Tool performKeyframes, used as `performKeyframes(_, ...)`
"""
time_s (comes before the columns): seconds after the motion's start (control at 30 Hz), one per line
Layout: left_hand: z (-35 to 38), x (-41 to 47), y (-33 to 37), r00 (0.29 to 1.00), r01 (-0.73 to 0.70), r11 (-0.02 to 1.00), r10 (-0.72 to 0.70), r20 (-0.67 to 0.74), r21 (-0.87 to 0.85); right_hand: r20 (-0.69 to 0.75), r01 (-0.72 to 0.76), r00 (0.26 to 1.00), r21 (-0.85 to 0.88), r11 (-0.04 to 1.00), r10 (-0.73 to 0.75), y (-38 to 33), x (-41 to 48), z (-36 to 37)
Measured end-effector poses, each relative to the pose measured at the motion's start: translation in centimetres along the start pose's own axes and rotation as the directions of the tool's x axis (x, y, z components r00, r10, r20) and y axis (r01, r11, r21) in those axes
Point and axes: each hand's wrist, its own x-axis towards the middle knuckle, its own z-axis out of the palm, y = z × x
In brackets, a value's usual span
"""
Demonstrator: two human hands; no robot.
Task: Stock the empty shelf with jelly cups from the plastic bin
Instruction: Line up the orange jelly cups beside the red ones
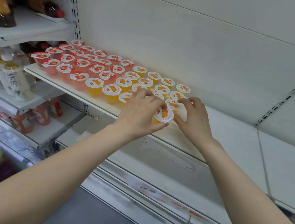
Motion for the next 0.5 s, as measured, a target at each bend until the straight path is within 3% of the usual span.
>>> performKeyframes(0.3,3.8,-0.1,0.3,0.995,0.102,0.994,-0.102,0.009,0.046,-0.079,-0.007,0.997,0.018,1.0,0.008,2.0,-0.3,-1.2)
performKeyframes(0.5,4.1,-0.5,0.0,1.0,-0.001,0.991,0.002,-0.006,0.131,-0.086,-0.005,0.996,0.027,1.0,0.007,2.5,0.1,-1.2)
